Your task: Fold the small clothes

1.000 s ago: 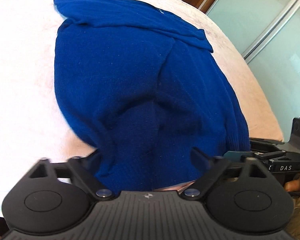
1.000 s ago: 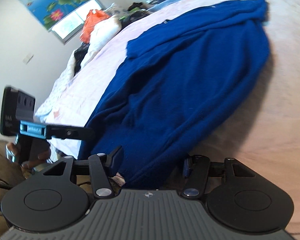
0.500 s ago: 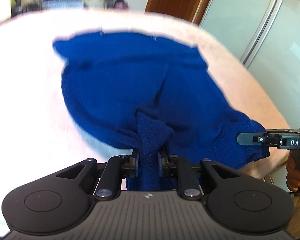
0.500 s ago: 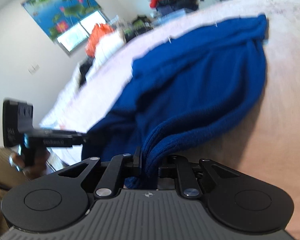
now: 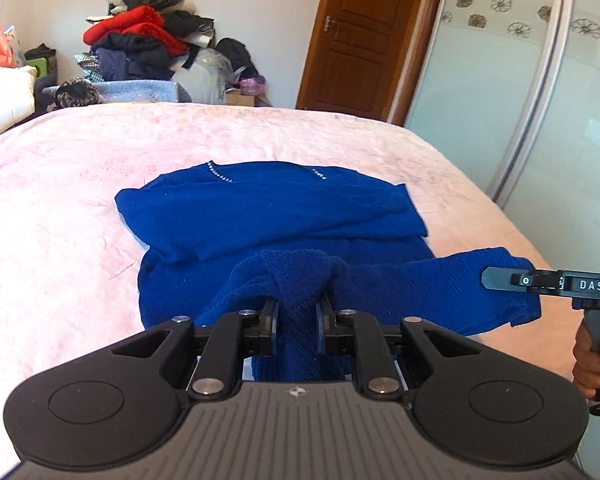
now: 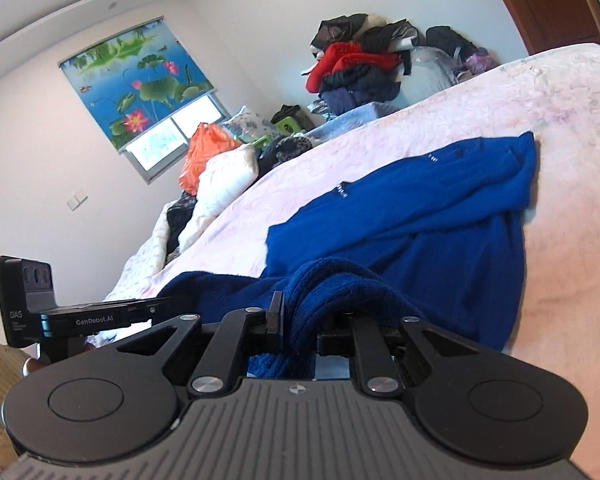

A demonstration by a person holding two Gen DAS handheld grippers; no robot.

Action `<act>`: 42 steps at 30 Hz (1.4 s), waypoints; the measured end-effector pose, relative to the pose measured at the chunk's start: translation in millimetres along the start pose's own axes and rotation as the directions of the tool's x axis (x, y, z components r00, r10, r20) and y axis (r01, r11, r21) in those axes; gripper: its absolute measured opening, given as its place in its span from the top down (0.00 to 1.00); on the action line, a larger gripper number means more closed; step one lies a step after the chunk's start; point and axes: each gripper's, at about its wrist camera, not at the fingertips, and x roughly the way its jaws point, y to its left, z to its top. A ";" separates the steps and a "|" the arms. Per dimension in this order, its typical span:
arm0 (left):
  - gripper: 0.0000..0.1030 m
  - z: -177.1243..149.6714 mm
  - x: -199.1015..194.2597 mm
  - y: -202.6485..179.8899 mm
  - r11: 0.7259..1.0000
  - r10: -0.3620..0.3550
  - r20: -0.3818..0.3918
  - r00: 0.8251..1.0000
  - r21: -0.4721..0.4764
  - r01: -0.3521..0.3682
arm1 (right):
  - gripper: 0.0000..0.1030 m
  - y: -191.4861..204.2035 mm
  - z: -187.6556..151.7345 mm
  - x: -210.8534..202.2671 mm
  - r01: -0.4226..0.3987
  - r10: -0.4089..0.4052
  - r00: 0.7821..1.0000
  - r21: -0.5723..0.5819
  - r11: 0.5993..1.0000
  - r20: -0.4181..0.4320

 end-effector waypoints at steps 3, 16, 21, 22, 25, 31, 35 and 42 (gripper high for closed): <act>0.84 12.5 18.1 -3.1 0.999 0.047 -0.016 0.999 0.011 -0.047 | 0.83 -10.6 7.4 15.7 0.027 -0.027 1.000 0.015 1.000 0.005; 0.84 38.7 95.7 -7.0 0.974 0.221 -0.083 0.972 0.059 -0.217 | 0.83 -39.0 28.6 83.4 0.146 -0.146 0.989 0.030 0.989 -0.007; 0.84 44.5 110.3 -7.4 0.956 0.288 -0.082 0.954 0.086 -0.282 | 0.83 -42.7 33.2 96.0 0.157 -0.156 0.988 0.029 0.987 -0.016; 0.84 46.1 112.3 -7.5 0.953 0.296 -0.080 0.952 0.088 -0.289 | 0.83 -42.5 34.3 97.2 0.157 -0.156 0.988 0.029 0.987 -0.014; 0.84 48.8 116.0 -8.2 0.948 0.311 -0.078 0.947 0.094 -0.304 | 0.83 -41.7 37.4 101.5 0.160 -0.160 0.987 0.024 0.987 -0.011; 0.84 51.8 115.6 -8.2 0.948 0.311 -0.076 0.947 0.095 -0.303 | 0.83 -41.3 41.0 103.2 0.156 -0.156 0.988 0.033 0.987 -0.005; 0.84 58.0 107.1 -4.3 0.952 0.300 -0.054 0.952 0.082 -0.295 | 0.83 -37.9 49.8 100.7 0.144 -0.145 0.989 0.033 0.989 0.024; 0.84 84.3 102.7 2.0 0.958 0.282 -0.013 0.959 0.064 -0.281 | 0.83 -33.5 73.5 103.6 0.131 -0.131 0.988 0.009 0.991 0.076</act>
